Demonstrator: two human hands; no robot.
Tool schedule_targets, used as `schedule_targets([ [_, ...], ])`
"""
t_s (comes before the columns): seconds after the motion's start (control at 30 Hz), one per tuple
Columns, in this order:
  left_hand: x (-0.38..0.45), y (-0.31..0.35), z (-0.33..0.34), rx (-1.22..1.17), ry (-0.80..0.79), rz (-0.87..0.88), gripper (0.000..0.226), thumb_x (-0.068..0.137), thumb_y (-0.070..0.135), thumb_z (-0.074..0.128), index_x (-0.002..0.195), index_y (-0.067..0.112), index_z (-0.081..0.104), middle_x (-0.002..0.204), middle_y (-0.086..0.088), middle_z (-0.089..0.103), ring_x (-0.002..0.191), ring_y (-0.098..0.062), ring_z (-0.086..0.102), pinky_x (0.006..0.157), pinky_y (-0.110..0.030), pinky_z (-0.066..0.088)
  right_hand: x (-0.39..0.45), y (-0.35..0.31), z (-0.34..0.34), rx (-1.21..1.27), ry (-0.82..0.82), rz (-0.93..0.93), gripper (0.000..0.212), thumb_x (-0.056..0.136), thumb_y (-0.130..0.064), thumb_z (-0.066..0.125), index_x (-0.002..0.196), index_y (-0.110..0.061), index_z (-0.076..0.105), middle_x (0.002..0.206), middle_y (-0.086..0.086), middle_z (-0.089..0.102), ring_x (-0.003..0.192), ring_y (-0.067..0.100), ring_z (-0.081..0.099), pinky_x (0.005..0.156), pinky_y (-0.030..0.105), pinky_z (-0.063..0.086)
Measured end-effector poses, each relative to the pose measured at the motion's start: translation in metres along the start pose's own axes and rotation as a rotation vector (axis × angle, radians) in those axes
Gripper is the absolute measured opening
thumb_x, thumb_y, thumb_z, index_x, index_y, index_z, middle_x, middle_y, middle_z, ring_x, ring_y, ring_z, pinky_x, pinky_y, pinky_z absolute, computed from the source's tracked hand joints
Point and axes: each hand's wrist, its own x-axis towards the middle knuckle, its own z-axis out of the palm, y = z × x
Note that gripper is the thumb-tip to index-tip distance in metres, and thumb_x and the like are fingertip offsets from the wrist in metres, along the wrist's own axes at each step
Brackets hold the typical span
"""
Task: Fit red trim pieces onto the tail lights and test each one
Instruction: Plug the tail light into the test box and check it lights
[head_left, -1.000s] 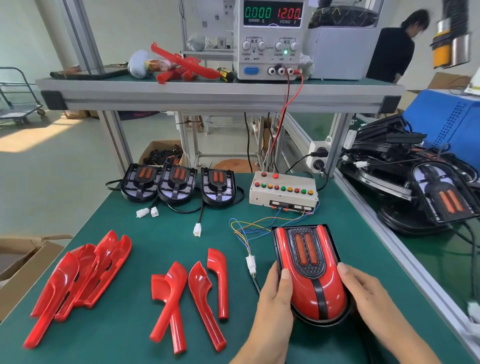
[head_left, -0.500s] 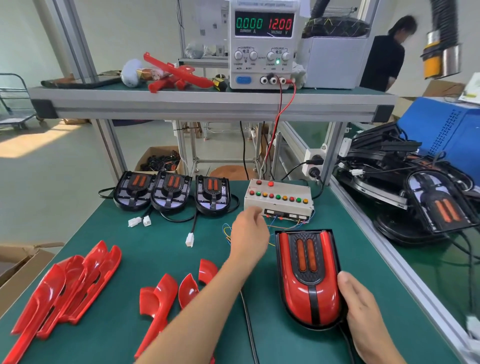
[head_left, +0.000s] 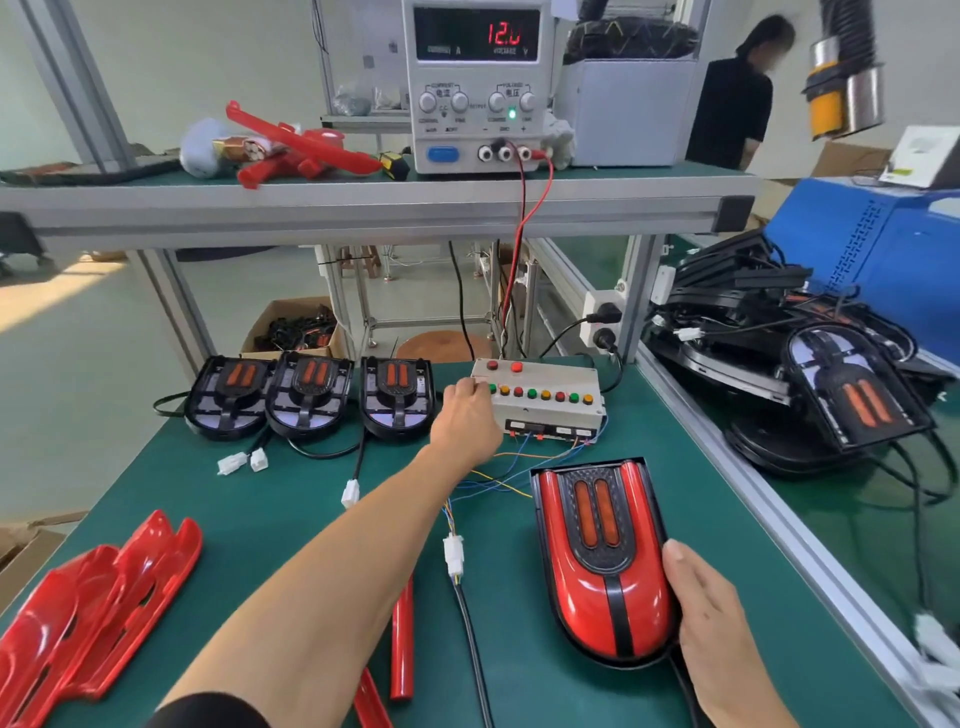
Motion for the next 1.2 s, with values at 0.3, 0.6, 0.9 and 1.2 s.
schedule_targets([
  [0.3,0.007,-0.005,0.004,-0.033,-0.011,-0.019,0.053,0.092,0.004,0.049,0.145,-0.001,0.042,0.147,-0.02,0.038,0.133,-0.038,0.035,0.114,-0.041,0.03,-0.004,-0.013,0.005,0.048,0.021,0.026,0.039,0.102,-0.038,0.043,0.108,-0.023,0.079,0.106,0.008,0.078,0.103,0.022,0.074,0.081,0.017,0.056],
  [0.6,0.011,-0.009,-0.001,-0.041,-0.057,-0.031,0.052,0.092,0.006,0.051,0.143,0.002,0.044,0.144,-0.019,0.041,0.131,-0.037,0.037,0.113,-0.041,0.03,-0.007,-0.017,0.006,0.043,0.019,0.007,0.042,0.107,-0.031,0.039,0.104,-0.018,0.079,0.103,0.011,0.078,0.101,0.024,0.074,0.081,0.018,0.056],
  [0.9,0.008,-0.01,-0.001,-0.016,-0.058,0.003,0.055,0.092,0.005,0.051,0.146,0.002,0.04,0.147,-0.02,0.039,0.133,-0.038,0.036,0.113,-0.04,0.028,-0.007,-0.018,0.007,0.067,0.016,0.009,0.042,0.099,-0.044,0.043,0.11,-0.025,0.078,0.109,0.008,0.078,0.107,0.024,0.073,0.089,0.026,0.058],
  [1.2,-0.002,-0.003,0.006,0.09,-0.039,0.091,0.067,0.092,0.007,0.051,0.156,0.02,0.034,0.151,-0.026,0.034,0.139,-0.04,0.03,0.115,-0.042,0.024,-0.007,-0.017,0.006,0.077,-0.008,0.008,0.042,0.106,-0.034,0.039,0.115,-0.018,0.077,0.116,0.009,0.076,0.113,0.028,0.071,0.104,0.048,0.052],
])
